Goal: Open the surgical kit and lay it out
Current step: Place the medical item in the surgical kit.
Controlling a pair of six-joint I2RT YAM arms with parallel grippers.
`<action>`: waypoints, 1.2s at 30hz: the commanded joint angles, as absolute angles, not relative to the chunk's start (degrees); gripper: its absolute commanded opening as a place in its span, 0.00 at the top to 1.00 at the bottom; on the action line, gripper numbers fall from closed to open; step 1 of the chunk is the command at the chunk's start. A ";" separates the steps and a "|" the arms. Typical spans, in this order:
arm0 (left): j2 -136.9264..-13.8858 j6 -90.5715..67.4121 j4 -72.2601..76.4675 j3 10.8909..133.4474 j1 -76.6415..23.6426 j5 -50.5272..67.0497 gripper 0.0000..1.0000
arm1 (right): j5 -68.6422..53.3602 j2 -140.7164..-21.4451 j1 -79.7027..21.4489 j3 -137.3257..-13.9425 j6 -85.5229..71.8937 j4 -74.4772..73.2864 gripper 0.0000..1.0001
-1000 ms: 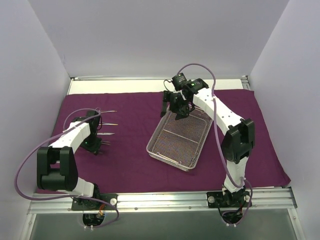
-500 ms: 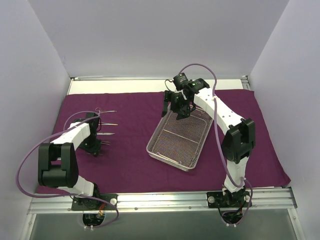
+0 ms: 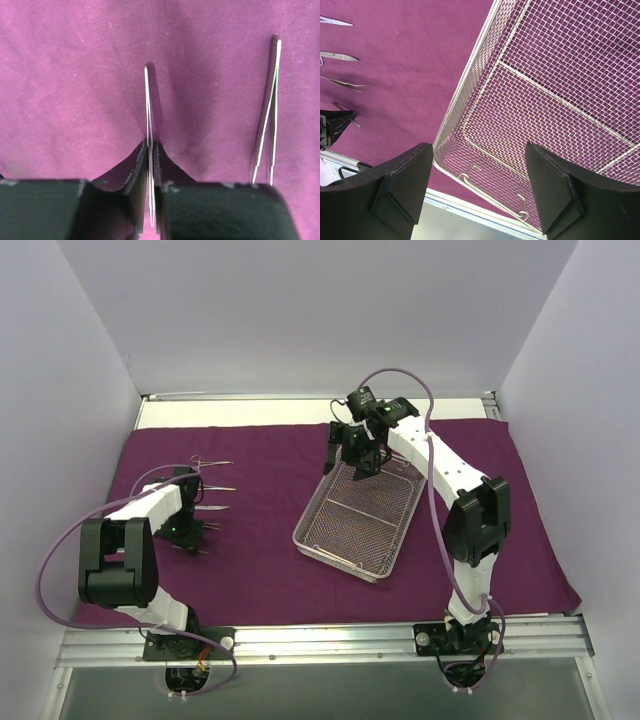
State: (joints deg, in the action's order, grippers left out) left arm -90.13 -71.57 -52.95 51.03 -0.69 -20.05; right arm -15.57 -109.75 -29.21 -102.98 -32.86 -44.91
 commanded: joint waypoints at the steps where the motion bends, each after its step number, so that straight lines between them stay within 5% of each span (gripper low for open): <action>1: -90.88 -72.25 -50.98 50.98 -0.26 -19.34 0.83 | -16.35 -110.04 -28.74 -102.13 -32.52 -45.62 0.24; 23: -90.18 -73.12 -51.77 50.01 1.58 -18.02 0.68 | -16.70 -109.69 -28.74 -101.34 -32.78 -45.00 0.24; 26: -89.12 -73.39 -52.82 50.01 1.67 -17.84 0.55 | -16.79 -109.69 -28.83 -101.60 -32.61 -45.00 0.24; 36: -79.82 -72.51 -59.06 53.25 1.76 -16.61 0.36 | -15.03 -109.69 -28.48 -102.48 -32.26 -45.44 0.24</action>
